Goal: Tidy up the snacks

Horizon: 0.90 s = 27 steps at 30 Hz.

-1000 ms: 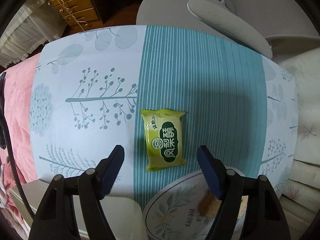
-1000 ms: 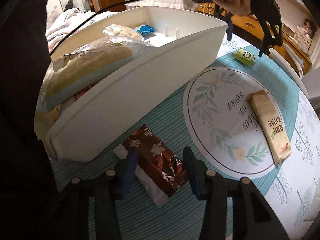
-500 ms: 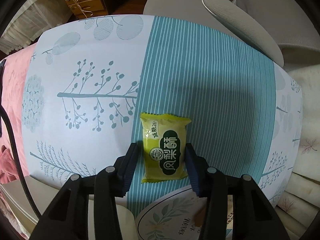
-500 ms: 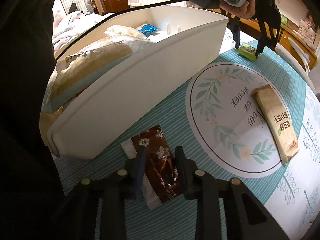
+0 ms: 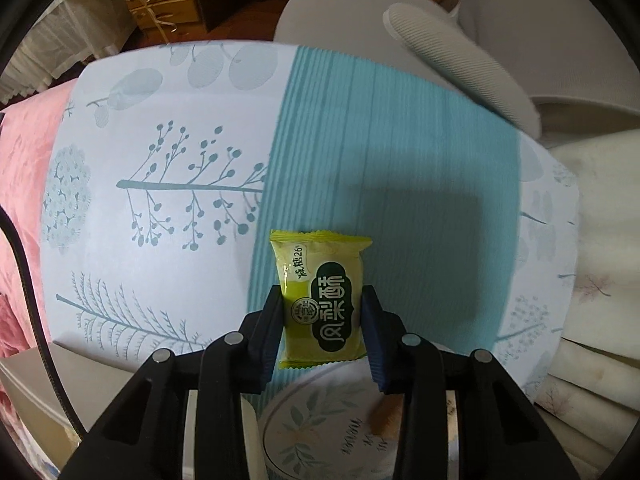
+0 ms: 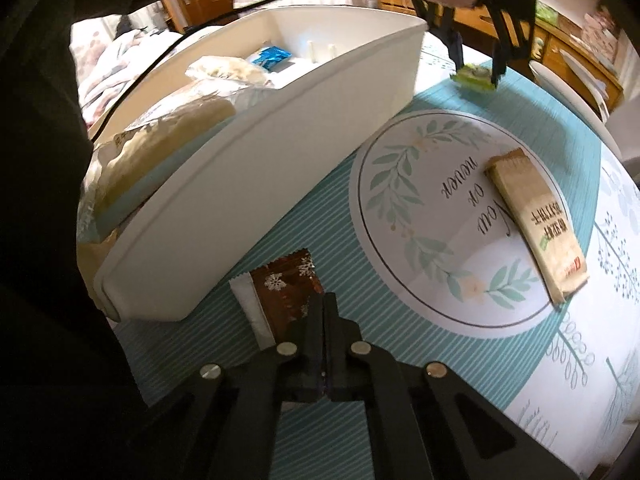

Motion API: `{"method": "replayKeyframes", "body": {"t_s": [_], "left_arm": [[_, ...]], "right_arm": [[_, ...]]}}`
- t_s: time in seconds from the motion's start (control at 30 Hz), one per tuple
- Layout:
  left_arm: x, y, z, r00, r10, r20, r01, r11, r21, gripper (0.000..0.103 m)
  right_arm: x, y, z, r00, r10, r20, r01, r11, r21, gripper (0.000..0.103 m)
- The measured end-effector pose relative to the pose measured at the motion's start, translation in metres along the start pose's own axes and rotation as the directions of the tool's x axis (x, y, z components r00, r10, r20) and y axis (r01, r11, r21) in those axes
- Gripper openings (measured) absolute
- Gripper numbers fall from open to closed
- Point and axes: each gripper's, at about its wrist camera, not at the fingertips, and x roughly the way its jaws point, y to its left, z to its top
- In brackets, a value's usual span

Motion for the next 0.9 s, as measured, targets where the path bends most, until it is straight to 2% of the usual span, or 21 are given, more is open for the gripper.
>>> {"method": "replayKeyframes", "body": {"t_s": [0.2,0.47,0.73,0.9], "left_arm": [[-0.038,-0.005,-0.017,0.998,-0.061,0.031,0.06,0.998,0.037,0.036],[-0.087,-0.007,-0.056,0.991,-0.128,0.045,0.124,0.989,0.081,0.036],[-0.125,0.013,-0.115,0.988,-0.155,0.03,0.149,0.98,0.132,0.036],[-0.139,0.036,-0.147,0.988,-0.155,0.018,0.151,0.979,0.134,0.036]], "right_arm": [[-0.012,-0.003,-0.001,0.999,-0.037,0.016,0.035,0.993,0.111,0.0],[-0.028,-0.005,0.001,0.993,-0.105,0.051,0.089,0.964,0.252,0.0],[-0.043,0.001,-0.002,0.986,-0.152,0.063,0.125,0.94,0.316,0.0],[-0.042,0.017,-0.007,0.982,-0.177,0.064,0.154,0.95,0.271,0.003]]}}
